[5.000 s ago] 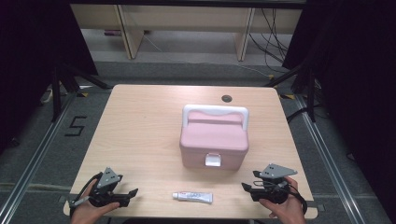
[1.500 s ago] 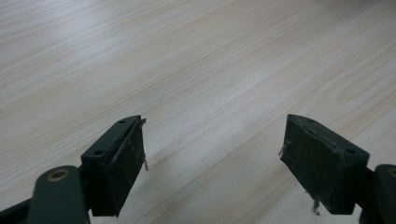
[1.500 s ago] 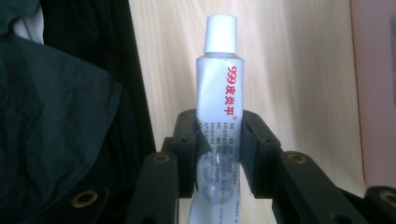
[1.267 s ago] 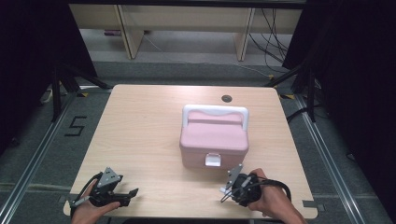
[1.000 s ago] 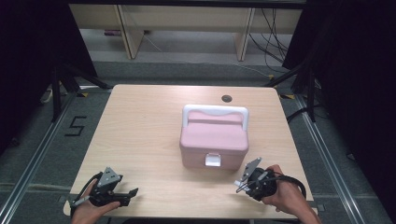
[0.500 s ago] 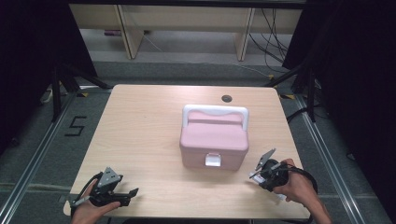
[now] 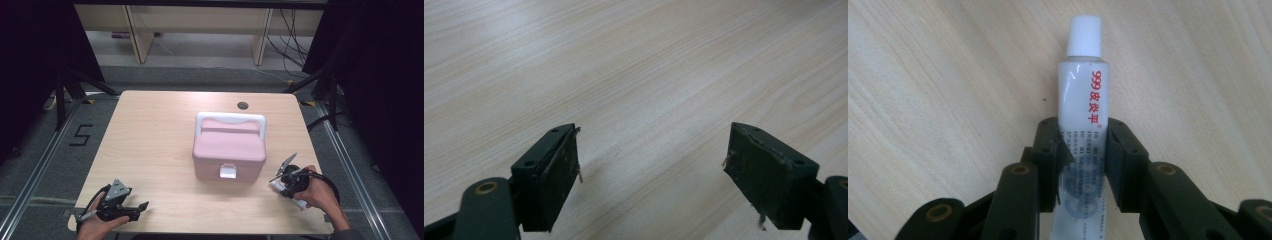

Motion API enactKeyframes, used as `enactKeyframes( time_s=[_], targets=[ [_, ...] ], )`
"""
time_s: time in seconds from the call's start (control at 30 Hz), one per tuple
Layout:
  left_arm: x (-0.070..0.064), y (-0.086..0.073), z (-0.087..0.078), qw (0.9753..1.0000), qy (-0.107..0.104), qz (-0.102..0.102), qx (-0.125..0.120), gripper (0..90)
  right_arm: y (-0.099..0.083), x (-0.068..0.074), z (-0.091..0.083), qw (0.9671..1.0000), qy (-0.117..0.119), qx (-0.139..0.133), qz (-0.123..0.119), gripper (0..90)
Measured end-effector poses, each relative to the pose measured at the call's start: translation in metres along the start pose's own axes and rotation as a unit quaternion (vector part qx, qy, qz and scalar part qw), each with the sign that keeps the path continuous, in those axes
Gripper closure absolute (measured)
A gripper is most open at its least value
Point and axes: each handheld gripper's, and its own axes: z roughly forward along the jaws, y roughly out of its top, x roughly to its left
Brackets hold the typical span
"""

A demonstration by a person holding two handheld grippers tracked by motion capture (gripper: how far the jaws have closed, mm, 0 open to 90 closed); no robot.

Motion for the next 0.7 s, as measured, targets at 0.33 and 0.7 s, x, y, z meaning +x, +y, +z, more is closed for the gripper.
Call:
enactKeyframes(
  time_s=[0.33,0.7],
  targets=[
    [0.001,0.000,0.000,0.9999,-0.004,0.005,0.011,20.3,-0.003,-0.004,-0.002,0.9992,0.022,-0.021,0.027,56.3],
    [0.001,0.000,0.001,0.9999,0.003,0.003,0.014,20.5,-0.013,-0.003,-0.019,0.9504,-0.027,-0.273,0.147,39.5]
  ],
)
